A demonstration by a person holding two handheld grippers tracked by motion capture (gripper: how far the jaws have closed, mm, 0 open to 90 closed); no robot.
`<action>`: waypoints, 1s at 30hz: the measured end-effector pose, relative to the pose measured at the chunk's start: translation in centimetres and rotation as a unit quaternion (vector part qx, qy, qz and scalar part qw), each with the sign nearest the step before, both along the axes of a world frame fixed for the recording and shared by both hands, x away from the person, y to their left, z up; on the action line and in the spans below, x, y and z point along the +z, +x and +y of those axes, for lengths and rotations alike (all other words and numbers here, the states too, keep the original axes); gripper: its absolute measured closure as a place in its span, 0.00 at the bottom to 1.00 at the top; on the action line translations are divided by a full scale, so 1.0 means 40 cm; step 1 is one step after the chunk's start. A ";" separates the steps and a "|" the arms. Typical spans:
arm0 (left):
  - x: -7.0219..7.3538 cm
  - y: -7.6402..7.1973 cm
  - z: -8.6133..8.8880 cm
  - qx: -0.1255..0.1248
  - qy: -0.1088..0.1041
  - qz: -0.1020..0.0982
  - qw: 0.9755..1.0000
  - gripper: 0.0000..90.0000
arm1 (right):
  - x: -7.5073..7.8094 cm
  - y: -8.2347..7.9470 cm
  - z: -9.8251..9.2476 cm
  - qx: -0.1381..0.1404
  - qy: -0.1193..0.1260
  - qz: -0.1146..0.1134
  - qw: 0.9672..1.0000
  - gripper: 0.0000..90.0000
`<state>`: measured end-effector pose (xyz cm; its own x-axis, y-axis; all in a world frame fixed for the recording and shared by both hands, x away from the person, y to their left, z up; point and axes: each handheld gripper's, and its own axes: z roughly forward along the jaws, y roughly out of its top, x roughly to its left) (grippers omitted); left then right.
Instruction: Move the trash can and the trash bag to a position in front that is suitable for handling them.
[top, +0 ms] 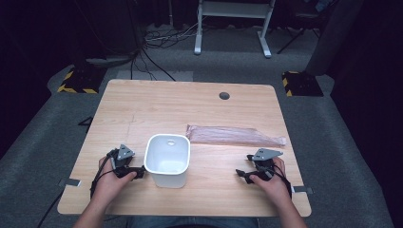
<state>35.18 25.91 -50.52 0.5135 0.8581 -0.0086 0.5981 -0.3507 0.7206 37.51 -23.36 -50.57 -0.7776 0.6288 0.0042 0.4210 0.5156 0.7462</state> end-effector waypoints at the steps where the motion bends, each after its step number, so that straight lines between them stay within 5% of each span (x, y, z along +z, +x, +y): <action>1: 0.000 -0.001 0.001 0.002 -0.004 -0.003 1.000 0.25 | 0.000 0.000 0.000 0.000 0.000 0.000 1.000 0.23; 7: 0.002 -0.019 0.001 0.009 -0.033 -0.005 0.999 0.32 | 0.000 0.000 0.000 0.000 0.000 0.000 1.000 0.23; 13: 0.015 -0.039 -0.030 -0.014 -0.075 -0.024 0.997 0.34 | 0.000 0.000 0.000 0.000 0.000 0.000 1.000 0.23; 16: 0.028 -0.047 -0.060 -0.029 -0.064 -0.039 0.997 0.37 | 0.000 0.000 0.000 0.000 0.000 0.000 1.000 0.23; 30: 0.029 -0.072 -0.151 -0.090 -0.059 -0.030 0.994 0.36 | 0.000 0.000 0.000 -0.001 0.000 0.000 1.000 0.23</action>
